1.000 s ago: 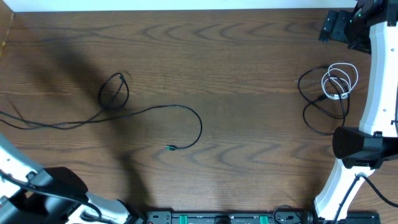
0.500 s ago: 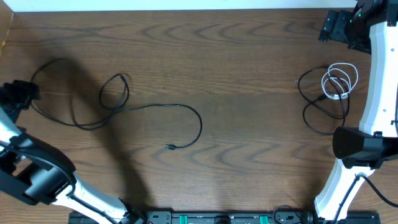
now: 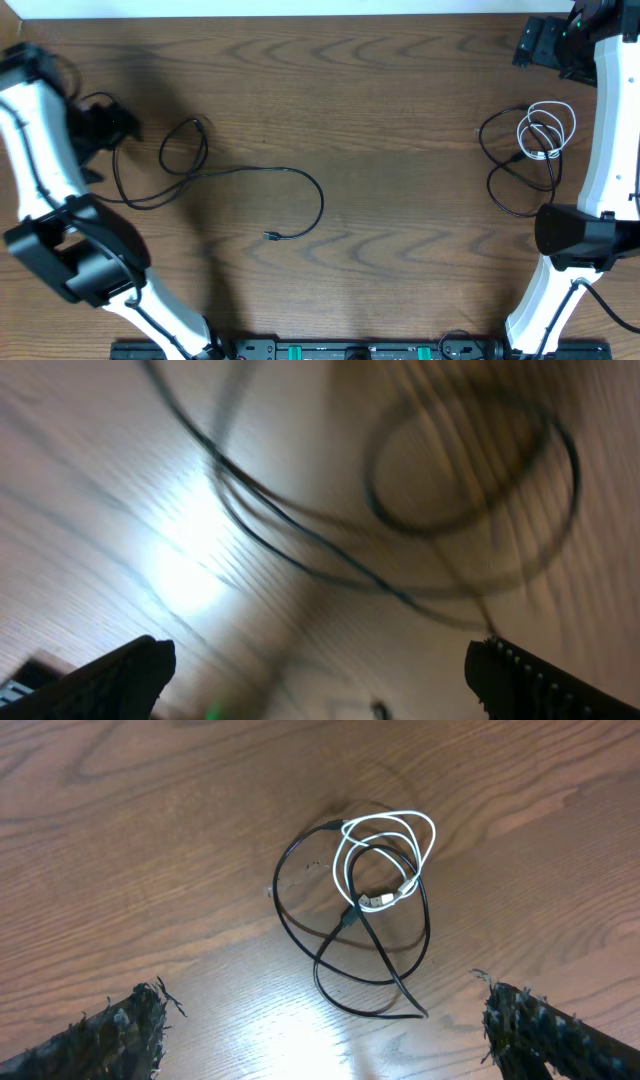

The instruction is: Untangle cables

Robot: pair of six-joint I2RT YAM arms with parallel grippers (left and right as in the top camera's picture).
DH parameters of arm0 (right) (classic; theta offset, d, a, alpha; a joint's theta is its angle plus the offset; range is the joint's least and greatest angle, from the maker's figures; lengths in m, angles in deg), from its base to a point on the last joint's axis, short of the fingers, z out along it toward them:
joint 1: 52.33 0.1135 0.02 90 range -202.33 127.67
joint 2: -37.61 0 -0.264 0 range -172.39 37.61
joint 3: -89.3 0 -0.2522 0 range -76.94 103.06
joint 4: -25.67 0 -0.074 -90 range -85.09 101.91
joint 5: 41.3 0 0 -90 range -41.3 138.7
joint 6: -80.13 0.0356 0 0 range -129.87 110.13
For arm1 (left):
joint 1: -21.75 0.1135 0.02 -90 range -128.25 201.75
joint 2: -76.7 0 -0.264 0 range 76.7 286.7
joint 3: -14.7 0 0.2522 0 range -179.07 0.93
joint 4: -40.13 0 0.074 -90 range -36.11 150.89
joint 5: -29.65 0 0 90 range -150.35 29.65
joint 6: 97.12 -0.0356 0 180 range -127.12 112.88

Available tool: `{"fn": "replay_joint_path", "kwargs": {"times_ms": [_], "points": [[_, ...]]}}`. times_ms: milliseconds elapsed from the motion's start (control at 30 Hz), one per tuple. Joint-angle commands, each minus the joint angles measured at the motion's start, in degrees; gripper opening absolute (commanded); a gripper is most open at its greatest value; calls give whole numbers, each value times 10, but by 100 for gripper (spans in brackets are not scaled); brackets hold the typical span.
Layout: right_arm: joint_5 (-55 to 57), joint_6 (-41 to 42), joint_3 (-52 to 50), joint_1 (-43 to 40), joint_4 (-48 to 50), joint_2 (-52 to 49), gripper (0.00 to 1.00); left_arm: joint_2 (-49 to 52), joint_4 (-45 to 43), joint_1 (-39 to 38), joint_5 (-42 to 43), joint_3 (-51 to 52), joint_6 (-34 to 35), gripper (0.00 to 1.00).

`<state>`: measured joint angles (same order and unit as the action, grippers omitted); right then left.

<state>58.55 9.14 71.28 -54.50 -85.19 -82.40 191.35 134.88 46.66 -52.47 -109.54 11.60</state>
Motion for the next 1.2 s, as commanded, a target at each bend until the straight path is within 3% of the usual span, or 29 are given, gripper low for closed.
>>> {"fn": "replay_joint_path", "kwargs": {"times_ms": [0,200,433,633,1000,1100,1167], "points": [[1,-4,1,2,-2,-4,99,-7,9,-66,6,19,-44,98],[1,-4,1,2,-2,-3,99,-7,-17,-168,-3,85,-100,98],[1,-4,1,2,-2,-4,99,-7,-90,-244,-43,171,-71,98],[1,-4,1,2,-2,-3,99,-7,-160,-271,-43,225,-92,98],[1,-4,1,2,-2,-3,99,-6,-280,-279,-74,256,-239,98],[1,-4,1,2,-2,-4,99,-5,-282,-279,-124,256,-272,93],[1,-4,1,2,-2,-4,99,-4,-282,-277,-144,257,-273,85]]}}
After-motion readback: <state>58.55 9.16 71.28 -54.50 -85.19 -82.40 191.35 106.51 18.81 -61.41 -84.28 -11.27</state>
